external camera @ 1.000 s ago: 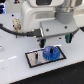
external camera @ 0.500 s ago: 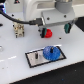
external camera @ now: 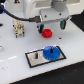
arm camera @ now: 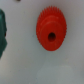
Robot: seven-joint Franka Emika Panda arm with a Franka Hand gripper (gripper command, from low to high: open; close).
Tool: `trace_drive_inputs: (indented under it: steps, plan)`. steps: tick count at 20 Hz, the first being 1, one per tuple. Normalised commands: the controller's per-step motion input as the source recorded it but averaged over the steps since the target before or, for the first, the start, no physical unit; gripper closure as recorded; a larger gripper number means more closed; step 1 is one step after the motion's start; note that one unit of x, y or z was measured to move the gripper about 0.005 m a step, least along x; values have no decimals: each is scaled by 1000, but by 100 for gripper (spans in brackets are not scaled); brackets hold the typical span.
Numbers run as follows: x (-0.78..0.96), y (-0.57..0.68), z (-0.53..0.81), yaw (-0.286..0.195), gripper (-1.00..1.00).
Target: Insert the blue gear onto the right peg, followed by the red gear
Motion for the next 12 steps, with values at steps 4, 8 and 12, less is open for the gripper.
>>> trace_drive_inputs:
  steps: [4,8,12]
  plan:
    - [-280,61,-422,0,-100]
    - [-280,22,-389,0,-100]
    - [-259,34,-300,0,-100]
